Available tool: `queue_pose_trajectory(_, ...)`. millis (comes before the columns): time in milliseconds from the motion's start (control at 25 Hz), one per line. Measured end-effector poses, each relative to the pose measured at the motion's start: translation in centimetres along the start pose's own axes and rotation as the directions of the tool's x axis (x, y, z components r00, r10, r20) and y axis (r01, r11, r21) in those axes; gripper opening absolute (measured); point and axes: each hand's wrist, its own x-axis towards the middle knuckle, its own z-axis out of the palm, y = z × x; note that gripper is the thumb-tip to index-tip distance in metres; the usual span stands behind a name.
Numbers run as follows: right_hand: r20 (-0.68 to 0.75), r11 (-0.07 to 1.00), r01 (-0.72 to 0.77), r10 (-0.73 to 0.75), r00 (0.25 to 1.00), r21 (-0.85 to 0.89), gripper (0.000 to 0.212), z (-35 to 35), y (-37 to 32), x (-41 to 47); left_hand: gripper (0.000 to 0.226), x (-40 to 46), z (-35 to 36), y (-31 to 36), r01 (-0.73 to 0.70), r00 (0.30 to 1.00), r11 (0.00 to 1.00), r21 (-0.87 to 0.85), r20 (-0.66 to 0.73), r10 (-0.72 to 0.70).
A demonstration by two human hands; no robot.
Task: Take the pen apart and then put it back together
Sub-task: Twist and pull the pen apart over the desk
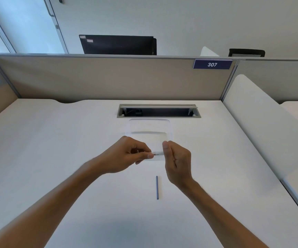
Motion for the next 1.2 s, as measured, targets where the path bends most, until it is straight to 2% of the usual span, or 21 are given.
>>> queue_pose_trajectory(40,0.039,0.988,-0.144,0.142,0.989,0.054,0.047,0.1,-0.2,-0.2,0.023,-0.1,0.1,-0.2,-0.022,0.997,0.995,0.101,-0.070,0.029)
queue_pose_trajectory(120,0.148,0.907,-0.388,0.366,0.919,0.166,0.052,0.2,-0.5,-0.4,0.026,-0.3,0.4,-0.6,-0.056,0.979,0.943,0.328,-0.165,0.115)
queue_pose_trajectory(240,0.296,0.787,-0.561,0.489,0.821,0.256,0.053,0.2,-0.5,-0.6,0.034,-0.7,0.5,-1.2,-0.082,0.952,0.801,0.593,-0.192,0.240)
queue_pose_trajectory(360,0.312,0.791,-0.557,0.479,0.821,0.253,0.050,0.2,-0.5,-0.9,0.037,-0.9,0.8,-1.5,-0.121,0.935,0.733,0.670,-0.172,0.311)
queue_pose_trajectory(440,0.274,0.831,-0.496,0.430,0.860,0.252,0.049,0.2,-0.5,-1.1,0.039,-0.8,0.8,-1.3,-0.116,0.945,0.762,0.637,-0.166,0.282)
queue_pose_trajectory(520,0.238,0.883,-0.407,0.354,0.905,0.234,0.046,0.1,-0.5,-1.3,0.035,-0.5,0.7,-0.9,-0.092,0.970,0.866,0.491,-0.154,0.190)
queue_pose_trajectory(600,0.204,0.944,-0.273,0.235,0.950,0.186,0.042,-0.1,-0.4,-1.3,0.030,-0.3,0.2,-0.4,-0.032,0.994,0.976,0.214,-0.099,0.054)
queue_pose_trajectory(680,0.179,0.991,-0.095,0.077,0.981,0.092,0.039,-0.2,-0.2,-1.2,0.031,-0.2,-0.6,0.0,0.053,0.998,0.999,0.000,0.021,-0.053)
queue_pose_trajectory(760,0.185,0.999,0.044,-0.044,0.982,0.005,0.038,-0.3,0.4,-1.1,0.034,-0.4,-1.1,0.1,0.103,0.989,0.990,-0.093,0.114,-0.092)
queue_pose_trajectory(800,0.194,0.998,0.056,-0.054,0.980,-0.007,0.035,-0.2,0.7,-1.1,0.035,-0.4,-1.1,0.0,0.112,0.989,0.989,-0.098,0.111,-0.101)
queue_pose_trajectory(880,0.219,0.998,-0.059,0.053,0.974,0.020,0.030,-0.2,0.6,-1.1,0.030,-0.4,-0.9,-0.2,0.083,0.997,0.996,-0.022,0.012,-0.082)
queue_pose_trajectory(960,0.269,0.961,-0.254,0.216,0.939,0.113,0.035,-0.2,0.3,-1.1,0.026,-0.6,-0.5,-0.6,0.029,0.995,0.987,0.160,-0.095,-0.014)
queue_pose_trajectory(1080,0.323,0.868,-0.432,0.346,0.881,0.246,0.049,-0.3,-0.1,-1.1,0.035,-1.0,-0.2,-1.0,-0.019,0.985,0.882,0.471,-0.145,0.098)
queue_pose_trajectory(1200,0.368,0.809,-0.523,0.415,0.832,0.269,0.049,-0.4,-0.2,-0.8,0.041,-1.1,-0.1,-1.3,-0.064,0.968,0.818,0.572,-0.164,0.191)
